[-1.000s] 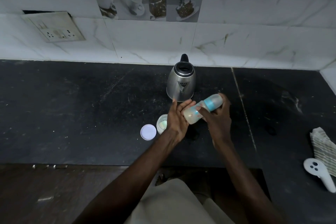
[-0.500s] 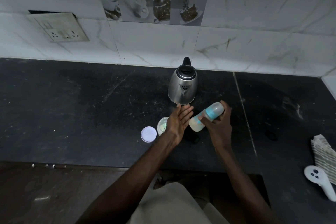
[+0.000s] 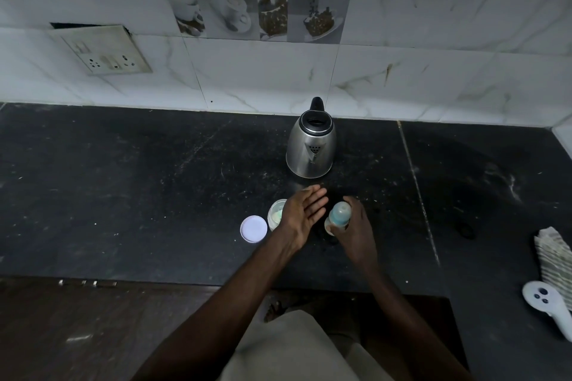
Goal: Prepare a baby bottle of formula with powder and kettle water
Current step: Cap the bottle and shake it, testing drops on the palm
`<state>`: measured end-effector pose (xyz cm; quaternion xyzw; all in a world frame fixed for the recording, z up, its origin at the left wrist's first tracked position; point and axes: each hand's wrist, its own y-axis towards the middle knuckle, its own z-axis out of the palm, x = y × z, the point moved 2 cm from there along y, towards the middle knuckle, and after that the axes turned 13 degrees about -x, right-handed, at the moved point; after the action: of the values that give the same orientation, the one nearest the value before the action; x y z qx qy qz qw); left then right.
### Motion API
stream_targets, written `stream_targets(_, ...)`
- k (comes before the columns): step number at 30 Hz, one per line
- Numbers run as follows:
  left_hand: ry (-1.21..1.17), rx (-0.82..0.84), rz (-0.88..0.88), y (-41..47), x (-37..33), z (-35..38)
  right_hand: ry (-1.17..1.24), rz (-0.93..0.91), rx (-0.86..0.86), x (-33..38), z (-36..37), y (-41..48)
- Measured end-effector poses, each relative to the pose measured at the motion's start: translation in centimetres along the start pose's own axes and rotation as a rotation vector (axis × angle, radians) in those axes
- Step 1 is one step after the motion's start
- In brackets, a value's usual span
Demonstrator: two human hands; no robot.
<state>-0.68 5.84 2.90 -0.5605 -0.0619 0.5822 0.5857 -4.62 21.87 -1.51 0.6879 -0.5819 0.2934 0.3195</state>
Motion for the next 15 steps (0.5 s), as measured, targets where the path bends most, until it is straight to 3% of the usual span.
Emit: stream_targets(15,-0.024,-0.009,-0.003,0.4,-0.2,-0.1,-0.028,0.003,0.056,-2.2,1.7,-0.6)
